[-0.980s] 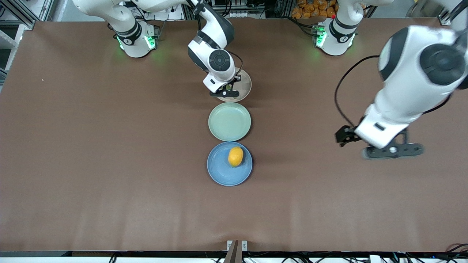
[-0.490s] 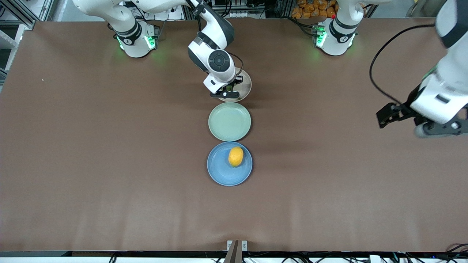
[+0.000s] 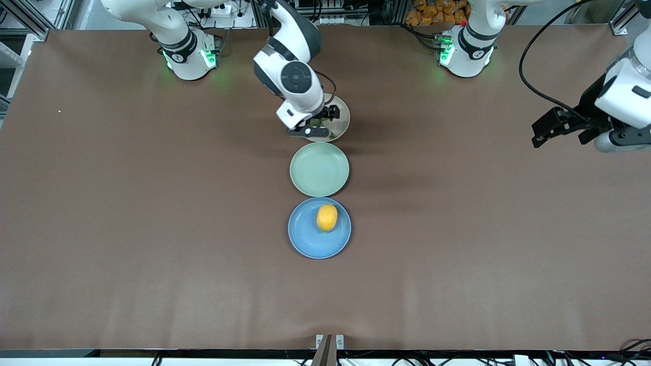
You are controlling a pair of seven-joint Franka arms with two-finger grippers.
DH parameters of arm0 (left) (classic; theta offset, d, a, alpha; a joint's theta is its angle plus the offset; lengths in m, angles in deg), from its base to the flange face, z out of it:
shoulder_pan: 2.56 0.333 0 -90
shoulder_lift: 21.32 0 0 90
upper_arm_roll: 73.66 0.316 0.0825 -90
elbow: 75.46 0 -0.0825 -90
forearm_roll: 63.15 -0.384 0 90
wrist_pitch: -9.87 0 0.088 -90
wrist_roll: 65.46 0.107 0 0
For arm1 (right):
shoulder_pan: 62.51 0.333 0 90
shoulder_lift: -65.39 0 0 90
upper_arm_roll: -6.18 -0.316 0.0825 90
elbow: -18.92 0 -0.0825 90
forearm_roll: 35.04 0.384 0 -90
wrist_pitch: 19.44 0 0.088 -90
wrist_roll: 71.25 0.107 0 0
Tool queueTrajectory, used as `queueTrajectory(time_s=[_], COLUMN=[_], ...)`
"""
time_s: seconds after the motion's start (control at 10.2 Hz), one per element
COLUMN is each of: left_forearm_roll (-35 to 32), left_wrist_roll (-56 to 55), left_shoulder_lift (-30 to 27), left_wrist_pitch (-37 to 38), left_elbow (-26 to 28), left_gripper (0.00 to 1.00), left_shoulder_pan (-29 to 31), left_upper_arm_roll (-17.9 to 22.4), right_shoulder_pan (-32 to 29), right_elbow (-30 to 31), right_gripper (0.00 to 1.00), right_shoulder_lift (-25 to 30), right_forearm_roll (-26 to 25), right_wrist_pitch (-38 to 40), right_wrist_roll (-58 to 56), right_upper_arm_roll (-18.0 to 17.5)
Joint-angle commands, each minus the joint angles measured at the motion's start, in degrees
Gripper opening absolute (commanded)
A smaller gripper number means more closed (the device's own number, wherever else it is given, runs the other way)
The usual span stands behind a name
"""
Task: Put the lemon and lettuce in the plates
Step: 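Carry the lettuce with the right gripper onto the cream plate and release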
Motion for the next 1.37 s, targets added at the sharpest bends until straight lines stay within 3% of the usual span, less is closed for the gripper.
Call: queueTrajectory(time_s=[0.0, 0.2, 0.39, 0.78, 1.08, 1.27], left_forearm_roll=[1.19, 1.27, 2.23, 3.65, 3.65, 3.65], left_wrist_roll=[0.93, 0.93, 0.93, 0.93, 0.84, 0.84], left_shoulder_lift=[-1.82, -1.91, -1.99, -2.00, -2.08, -2.17], left_wrist_pitch=[-1.55, -1.55, -1.64, -1.81, -1.81, -1.81], left_elbow=[2.49, 2.31, 2.40, 2.49, 2.58, 2.49], left_gripper=[1.00, 1.00, 1.00, 1.00, 1.00, 1.00], left_shoulder_pan=[0.86, 0.86, 1.30, 1.74, 1.74, 2.35], left_upper_arm_roll=[-0.60, -1.39, -1.48, -1.40, -1.57, -1.66], right_shoulder_pan=[-5.02, -12.13, -18.89, -30.06, -39.12, -42.13], right_elbow=[0.06, -2.04, -4.67, -11.00, -22.15, -24.62], right_gripper=[1.00, 1.00, 1.00, 1.00, 1.00, 1.00], right_shoulder_lift=[3.33, 2.99, 3.16, 3.95, 3.25, 4.12], right_forearm_roll=[-5.00, -11.51, -11.71, -11.54, -10.57, -10.57], right_wrist_pitch=[0.97, 0.80, 1.23, 5.27, 19.56, 23.27], right_wrist_roll=[0.10, -0.43, -2.61, -18.41, -38.69, -45.67], right_upper_arm_roll=[1.57, 1.48, 1.40, 1.40, 1.31, 1.48])
